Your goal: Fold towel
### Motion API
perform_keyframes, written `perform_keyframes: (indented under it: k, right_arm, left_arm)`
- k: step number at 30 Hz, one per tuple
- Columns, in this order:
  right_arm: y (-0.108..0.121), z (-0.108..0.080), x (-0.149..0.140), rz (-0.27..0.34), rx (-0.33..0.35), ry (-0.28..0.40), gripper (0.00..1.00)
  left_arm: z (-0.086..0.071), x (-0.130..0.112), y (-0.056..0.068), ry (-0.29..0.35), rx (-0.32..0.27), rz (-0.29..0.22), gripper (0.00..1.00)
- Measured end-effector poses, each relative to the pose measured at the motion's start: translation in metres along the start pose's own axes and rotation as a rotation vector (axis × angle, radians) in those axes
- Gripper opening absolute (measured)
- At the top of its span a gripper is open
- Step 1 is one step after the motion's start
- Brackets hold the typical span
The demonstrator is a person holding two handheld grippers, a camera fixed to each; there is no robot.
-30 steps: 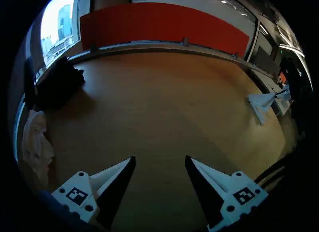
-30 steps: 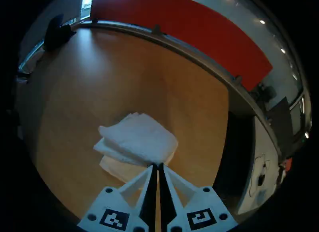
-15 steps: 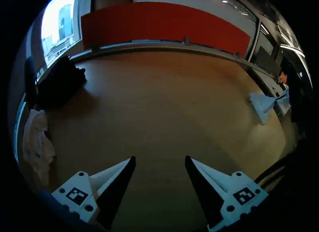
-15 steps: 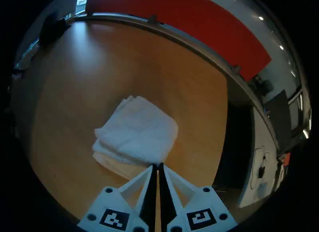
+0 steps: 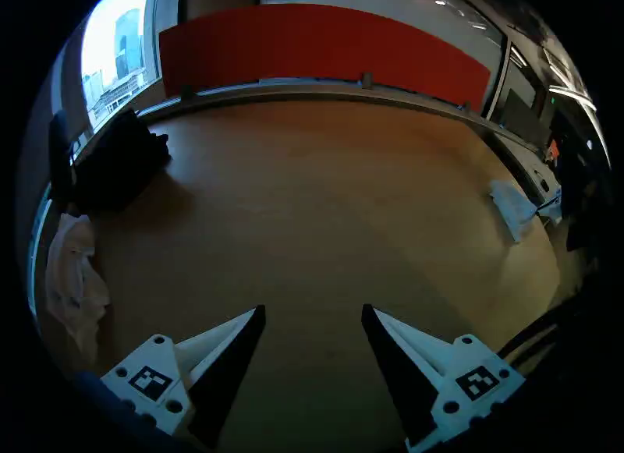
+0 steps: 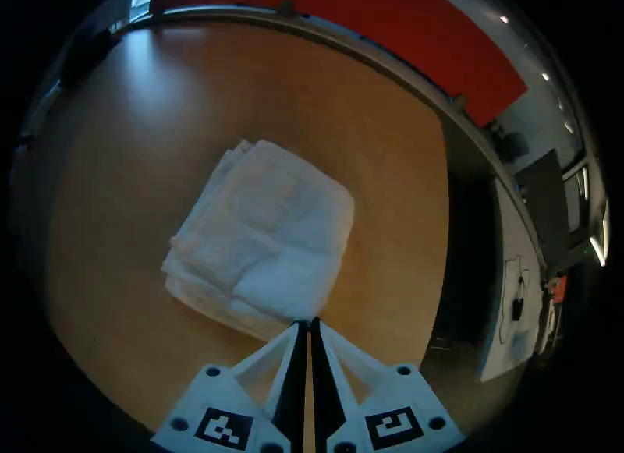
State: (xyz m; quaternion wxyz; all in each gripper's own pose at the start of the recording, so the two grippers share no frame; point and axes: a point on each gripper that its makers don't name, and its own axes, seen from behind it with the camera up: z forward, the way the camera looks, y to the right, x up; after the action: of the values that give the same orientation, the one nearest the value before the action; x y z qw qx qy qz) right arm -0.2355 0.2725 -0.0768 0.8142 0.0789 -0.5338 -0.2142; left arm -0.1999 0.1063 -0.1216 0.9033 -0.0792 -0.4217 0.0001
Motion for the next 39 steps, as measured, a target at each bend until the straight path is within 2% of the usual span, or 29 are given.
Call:
perform_keyframes:
  k: [9,15,22,26,33,37,39]
  right_arm:
    - [-0.003,0.008,-0.009,0.056,-0.009,-0.024,0.05]
    - [-0.003,0.011,-0.008,0.099,-0.015,-0.018,0.05]
    - [-0.004,0.013,-0.011,0.096,-0.028,-0.027,0.06]
    - [-0.004,0.012,-0.010,0.101,-0.036,-0.024,0.13]
    - [-0.008,0.006,-0.008,0.133,-0.034,-0.011,0.39]
    - [-0.013,0.003,-0.007,0.149,-0.021,-0.005,0.77]
    - [-0.015,0.001,-0.007,0.154,-0.016,-0.002,0.88]
  left_arm:
    - [-0.001,-0.001,0.000,-0.001,0.003,0.001,0.91]
    - [-0.001,-0.003,0.000,-0.003,0.003,0.001,0.91]
    - [-0.002,-0.003,0.000,-0.003,0.005,0.009,0.92]
    - [-0.003,-0.003,-0.001,-0.001,0.006,0.007,0.92]
    - [-0.004,-0.001,-0.002,0.005,0.005,0.006,0.91]
    - [-0.004,0.000,-0.002,0.009,0.003,0.004,0.91]
    - [-0.004,0.001,-0.002,0.010,0.001,0.002,0.92]
